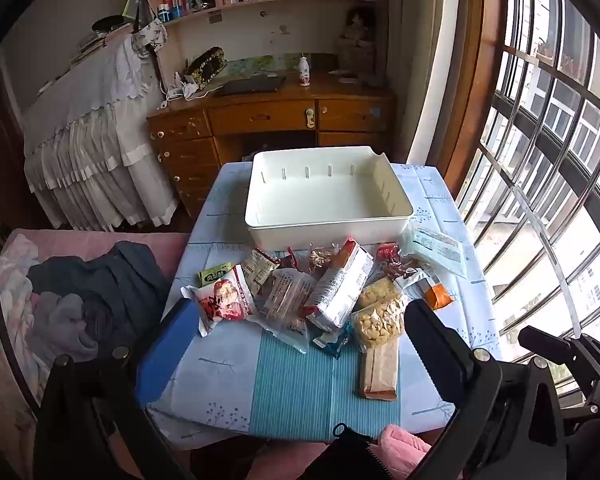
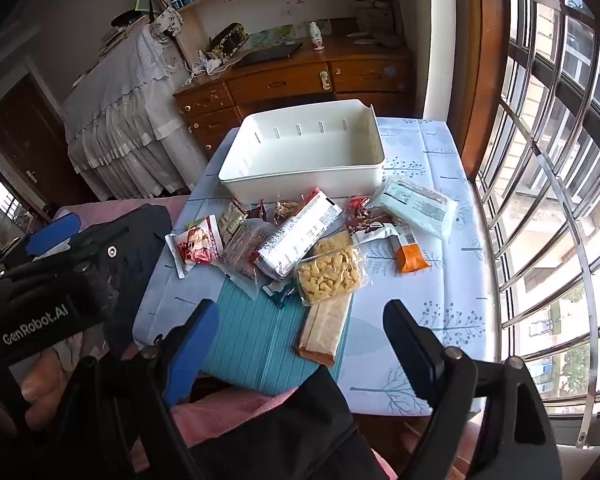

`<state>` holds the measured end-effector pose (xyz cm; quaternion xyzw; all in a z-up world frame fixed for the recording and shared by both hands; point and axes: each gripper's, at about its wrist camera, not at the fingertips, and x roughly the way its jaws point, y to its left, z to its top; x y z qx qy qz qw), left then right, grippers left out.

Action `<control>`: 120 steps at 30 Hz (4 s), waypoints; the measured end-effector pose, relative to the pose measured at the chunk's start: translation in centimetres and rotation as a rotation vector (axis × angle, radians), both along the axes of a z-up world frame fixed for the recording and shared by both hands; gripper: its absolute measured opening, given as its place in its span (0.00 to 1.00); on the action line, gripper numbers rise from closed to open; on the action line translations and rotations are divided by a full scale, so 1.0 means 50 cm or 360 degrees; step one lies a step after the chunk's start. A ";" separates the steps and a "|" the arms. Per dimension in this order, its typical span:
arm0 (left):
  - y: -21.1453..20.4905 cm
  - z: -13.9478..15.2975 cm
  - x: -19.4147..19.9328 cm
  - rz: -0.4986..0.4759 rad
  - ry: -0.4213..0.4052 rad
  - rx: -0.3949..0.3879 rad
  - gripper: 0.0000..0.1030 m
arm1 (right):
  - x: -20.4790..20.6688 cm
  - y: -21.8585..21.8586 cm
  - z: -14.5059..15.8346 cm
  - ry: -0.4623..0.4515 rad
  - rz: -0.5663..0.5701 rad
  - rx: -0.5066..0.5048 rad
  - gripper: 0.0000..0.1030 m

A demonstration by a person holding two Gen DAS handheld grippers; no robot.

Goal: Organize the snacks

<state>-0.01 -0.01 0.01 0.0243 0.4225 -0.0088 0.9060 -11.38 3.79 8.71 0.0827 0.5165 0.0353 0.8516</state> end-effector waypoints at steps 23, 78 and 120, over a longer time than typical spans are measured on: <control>-0.020 -0.016 -0.008 0.0000 0.0015 -0.0013 0.97 | -0.005 0.003 -0.001 0.0005 0.0000 -0.0004 0.83; -0.107 -0.228 0.289 -0.0551 0.0651 0.0194 0.97 | 0.135 -0.074 -0.254 0.0782 -0.0581 0.0323 0.83; -0.147 -0.581 0.497 -0.0587 0.1285 0.0325 0.66 | 0.214 0.038 -0.502 0.1134 -0.0606 0.0196 0.54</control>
